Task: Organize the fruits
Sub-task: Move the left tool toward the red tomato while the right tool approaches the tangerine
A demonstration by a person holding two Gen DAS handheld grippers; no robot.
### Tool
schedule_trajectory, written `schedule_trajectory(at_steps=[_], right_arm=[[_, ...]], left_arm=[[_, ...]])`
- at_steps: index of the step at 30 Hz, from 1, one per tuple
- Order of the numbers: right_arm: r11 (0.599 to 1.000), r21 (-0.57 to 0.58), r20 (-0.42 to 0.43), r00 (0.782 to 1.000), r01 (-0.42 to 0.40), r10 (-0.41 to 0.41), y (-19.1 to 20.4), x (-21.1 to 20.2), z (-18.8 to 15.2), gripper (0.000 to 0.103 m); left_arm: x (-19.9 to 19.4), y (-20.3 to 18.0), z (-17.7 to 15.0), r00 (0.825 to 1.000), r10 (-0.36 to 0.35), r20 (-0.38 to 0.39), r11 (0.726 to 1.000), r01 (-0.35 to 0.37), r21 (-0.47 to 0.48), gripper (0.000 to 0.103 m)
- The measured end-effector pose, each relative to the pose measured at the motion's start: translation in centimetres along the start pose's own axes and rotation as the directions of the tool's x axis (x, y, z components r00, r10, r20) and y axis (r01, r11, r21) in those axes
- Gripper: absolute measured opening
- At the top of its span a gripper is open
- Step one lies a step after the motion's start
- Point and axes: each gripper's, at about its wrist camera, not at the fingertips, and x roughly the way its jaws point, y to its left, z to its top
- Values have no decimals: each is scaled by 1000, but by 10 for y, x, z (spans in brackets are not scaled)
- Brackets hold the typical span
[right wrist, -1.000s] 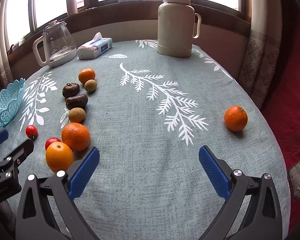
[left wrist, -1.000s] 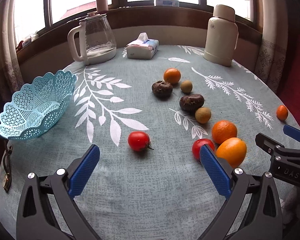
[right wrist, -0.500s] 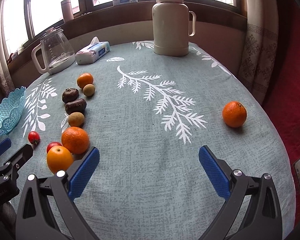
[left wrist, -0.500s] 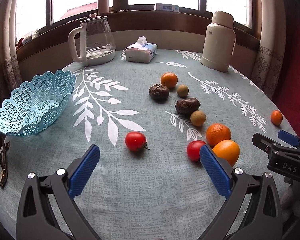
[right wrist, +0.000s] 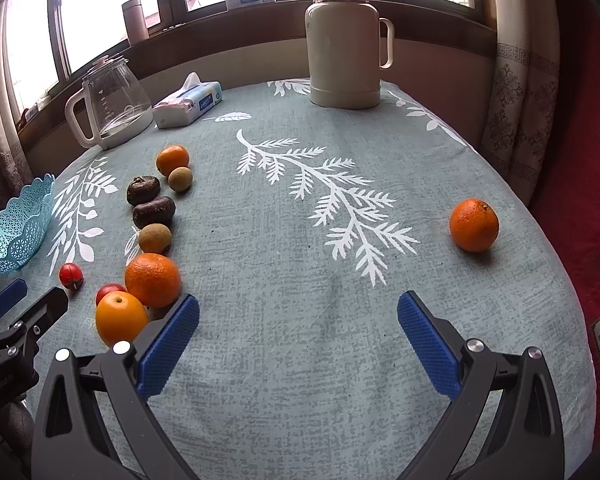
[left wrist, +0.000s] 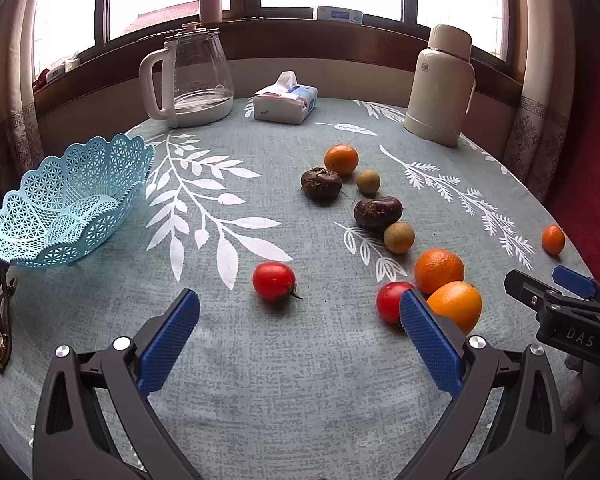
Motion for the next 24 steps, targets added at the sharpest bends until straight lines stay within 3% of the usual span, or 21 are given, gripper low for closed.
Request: schedule_trajectory(at_steps=[5,12,24], right_arm=[[1000,1,5,1000,0,0,0,-1,1,98],[1000,4,8,1000,-5,5,-1,-2,2,98],[1000,13,13,1000,-21,21,-4,-3,1,98]], left_arm=[[-2,5,0,1000,-11,12,1000,12,-23,101],[3,40,0,993,-119,-2,975,116,-189,101],[11,31,-1,995,-93,-42,985,85,-153,101]])
